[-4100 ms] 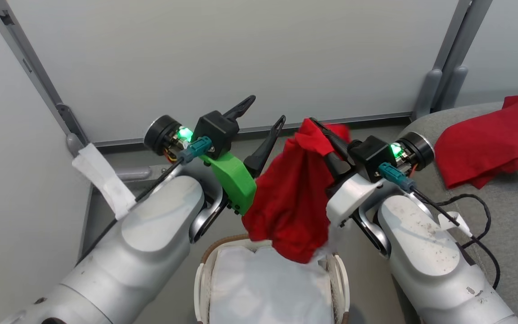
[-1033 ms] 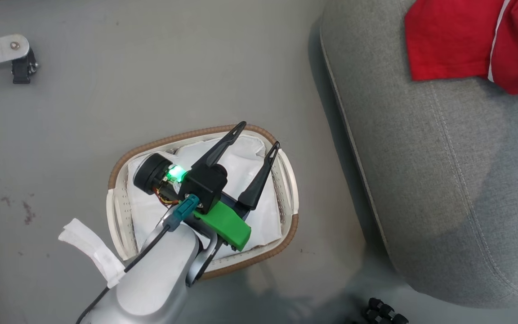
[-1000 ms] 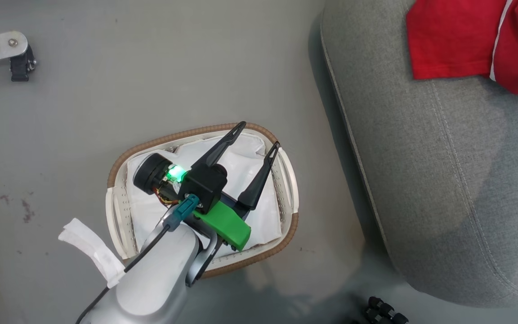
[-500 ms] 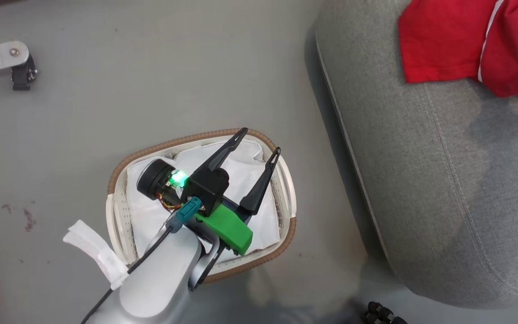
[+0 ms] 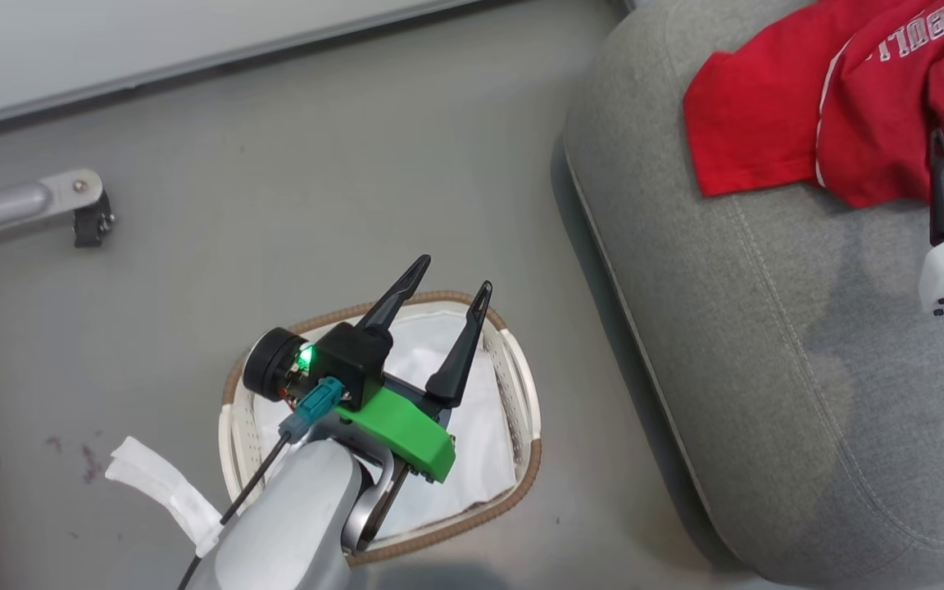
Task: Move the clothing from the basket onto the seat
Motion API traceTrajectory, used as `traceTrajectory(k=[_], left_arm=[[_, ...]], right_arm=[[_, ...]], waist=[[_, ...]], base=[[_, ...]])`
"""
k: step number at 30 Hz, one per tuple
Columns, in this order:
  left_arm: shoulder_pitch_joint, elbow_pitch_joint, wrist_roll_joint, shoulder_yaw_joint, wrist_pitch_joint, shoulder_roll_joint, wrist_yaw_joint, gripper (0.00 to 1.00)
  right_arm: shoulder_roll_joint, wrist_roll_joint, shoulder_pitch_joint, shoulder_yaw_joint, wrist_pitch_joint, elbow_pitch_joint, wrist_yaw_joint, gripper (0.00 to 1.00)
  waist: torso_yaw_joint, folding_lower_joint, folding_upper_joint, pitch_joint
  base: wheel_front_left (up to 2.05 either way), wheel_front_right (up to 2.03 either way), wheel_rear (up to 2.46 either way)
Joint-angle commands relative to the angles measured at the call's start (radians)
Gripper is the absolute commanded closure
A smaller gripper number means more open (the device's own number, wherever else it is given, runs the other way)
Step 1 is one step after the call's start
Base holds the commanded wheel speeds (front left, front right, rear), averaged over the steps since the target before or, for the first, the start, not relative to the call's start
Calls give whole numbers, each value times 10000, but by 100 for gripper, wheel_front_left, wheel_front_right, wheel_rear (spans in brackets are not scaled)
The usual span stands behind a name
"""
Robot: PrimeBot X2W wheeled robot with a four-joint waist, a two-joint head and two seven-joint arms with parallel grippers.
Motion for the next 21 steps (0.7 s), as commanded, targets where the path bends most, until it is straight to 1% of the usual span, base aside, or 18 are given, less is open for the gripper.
traceTrajectory(k=[1,7,11,16,21], left_arm=[[190,-32,-60,106,1,-60,31,0],[589,94,-339,736,0,-315,132,0],[856,234,-397,1282,3,-438,327,0],[1341,315,-315,2099,3,-496,629,0],[1972,293,-95,2951,2,-517,759,0]], right_arm=[[-91,111,-13,76,-20,-78,-14,0],[-34,423,-126,409,-19,-161,-14,0],[167,741,107,443,-19,-171,-14,0],[726,1002,524,412,-19,-384,-14,0],[1322,1043,1222,509,-19,-741,-14,0]], waist=[[141,0,0,-689],[591,0,0,-1533],[1060,0,0,-1967],[1667,0,0,-2418],[2121,0,0,-2831]], base=[[0,0,0],[0,0,0],[0,0,0],[0,0,0],[0,0,0]])
